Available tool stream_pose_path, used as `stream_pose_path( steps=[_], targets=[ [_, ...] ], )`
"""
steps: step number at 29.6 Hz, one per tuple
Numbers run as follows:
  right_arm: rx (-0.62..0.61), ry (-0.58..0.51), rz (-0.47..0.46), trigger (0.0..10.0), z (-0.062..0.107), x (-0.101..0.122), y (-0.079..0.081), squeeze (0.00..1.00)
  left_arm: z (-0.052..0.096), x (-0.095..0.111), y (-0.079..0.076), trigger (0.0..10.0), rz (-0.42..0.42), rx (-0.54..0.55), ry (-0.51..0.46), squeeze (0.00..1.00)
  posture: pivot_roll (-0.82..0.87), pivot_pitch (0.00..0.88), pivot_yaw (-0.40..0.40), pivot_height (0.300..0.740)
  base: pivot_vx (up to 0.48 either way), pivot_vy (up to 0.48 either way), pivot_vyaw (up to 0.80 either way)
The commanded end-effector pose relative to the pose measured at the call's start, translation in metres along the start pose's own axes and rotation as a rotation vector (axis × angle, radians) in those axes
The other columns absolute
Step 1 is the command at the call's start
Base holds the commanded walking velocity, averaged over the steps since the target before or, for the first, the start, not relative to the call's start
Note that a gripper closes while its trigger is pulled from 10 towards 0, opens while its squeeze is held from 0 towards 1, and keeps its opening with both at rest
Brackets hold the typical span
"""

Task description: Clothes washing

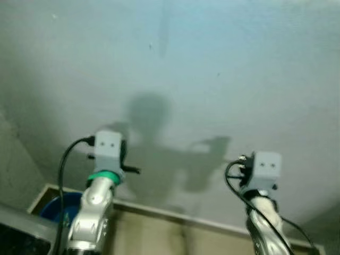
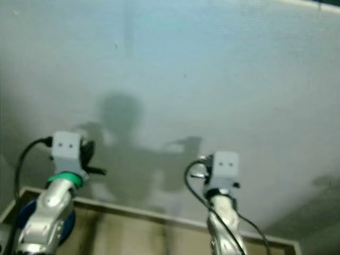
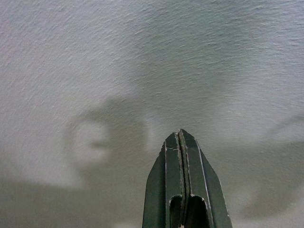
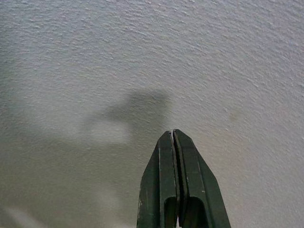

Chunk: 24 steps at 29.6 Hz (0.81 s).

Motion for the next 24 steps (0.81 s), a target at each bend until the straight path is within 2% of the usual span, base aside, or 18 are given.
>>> stream_pose_path(
  steps=[1,9,24],
  targets=[
    [-0.040,0.048,0.016,10.0,0.0046,-0.0142,-0.0149,0.00,0.0041,-0.0034,0.0237,10.0,-0.044,0.044,0.022,0.00,0.03,0.000,-0.018,0.740,0.000,0.349,0.00],
    [-0.042,0.046,0.017,10.0,0.0037,-0.0135,-0.0153,0.00,0.0030,-0.0017,0.0174,10.0,-0.077,0.004,0.013,0.00,0.03,0.000,-0.014,0.740,0.000,0.044,0.00],
    [-0.042,0.041,0.019,10.0,0.0028,-0.0123,-0.0154,0.00,0.0025,-0.0021,0.0160,10.0,-0.082,-0.001,0.012,0.00,0.03,0.000,-0.013,0.740,0.000,-0.346,0.00]
  ],
)
Point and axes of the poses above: a point about 5 cm out from each wrist's last joint towards the gripper, its own z axis pointing back from the gripper into the wrist, its own x axis along the axis of the wrist's last joint, y = z × x, the point moved 6 cm from there along -z, pointing out of the wrist towards the gripper, and after that the axes turned 9 degrees about z, right-handed, at the moved point
